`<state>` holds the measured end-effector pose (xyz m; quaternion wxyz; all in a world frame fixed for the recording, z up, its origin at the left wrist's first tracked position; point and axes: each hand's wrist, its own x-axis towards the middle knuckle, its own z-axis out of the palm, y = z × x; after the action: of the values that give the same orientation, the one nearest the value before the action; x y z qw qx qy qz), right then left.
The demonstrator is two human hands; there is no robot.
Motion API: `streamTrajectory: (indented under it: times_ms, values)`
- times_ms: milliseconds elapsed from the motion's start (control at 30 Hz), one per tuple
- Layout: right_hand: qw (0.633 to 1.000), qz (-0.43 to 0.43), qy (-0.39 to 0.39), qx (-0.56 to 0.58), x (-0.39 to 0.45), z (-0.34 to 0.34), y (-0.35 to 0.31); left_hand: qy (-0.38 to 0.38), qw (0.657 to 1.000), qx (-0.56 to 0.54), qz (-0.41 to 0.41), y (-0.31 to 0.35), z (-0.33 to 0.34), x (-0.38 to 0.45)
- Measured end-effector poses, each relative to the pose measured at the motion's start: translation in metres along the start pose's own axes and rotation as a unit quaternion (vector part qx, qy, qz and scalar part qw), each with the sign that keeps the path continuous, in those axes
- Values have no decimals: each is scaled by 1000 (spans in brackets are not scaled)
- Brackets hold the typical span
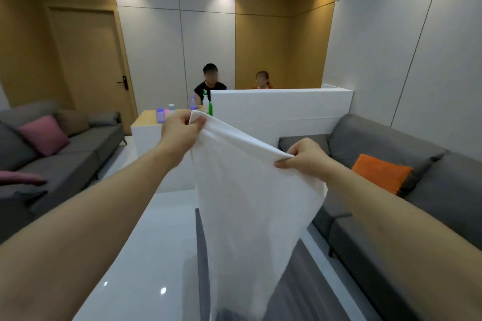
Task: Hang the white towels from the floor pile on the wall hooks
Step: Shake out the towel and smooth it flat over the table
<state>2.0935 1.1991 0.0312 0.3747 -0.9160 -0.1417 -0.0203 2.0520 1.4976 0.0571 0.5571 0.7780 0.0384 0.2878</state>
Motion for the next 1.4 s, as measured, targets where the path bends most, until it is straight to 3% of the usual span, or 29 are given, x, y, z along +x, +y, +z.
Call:
streamTrajectory:
  times_ms: [200, 467, 733, 900, 1133, 1400]
  values:
    - [997, 4, 62, -53, 95, 4, -4, 26, 996, 66, -50, -61, 1, 78]
    - [971, 64, 142, -180, 238, 17, -15, 40, 991, 123, -45, -103, 16, 219]
    - [955, 25, 255, -149, 268, 8, -7, 75, 990, 114, -25, -107, 24, 253]
    - [953, -5, 261, -154, 230, 18, 25, 78, 987, 135, -40, -110, 20, 201]
    - [980, -33, 178, -84, 104, 48, 105, 85, 971, 201, -96, -122, 25, 25]
    - [992, 58, 78, -76, -74, 78, 185, -2, 950, 231, -211, -142, 38, -179]
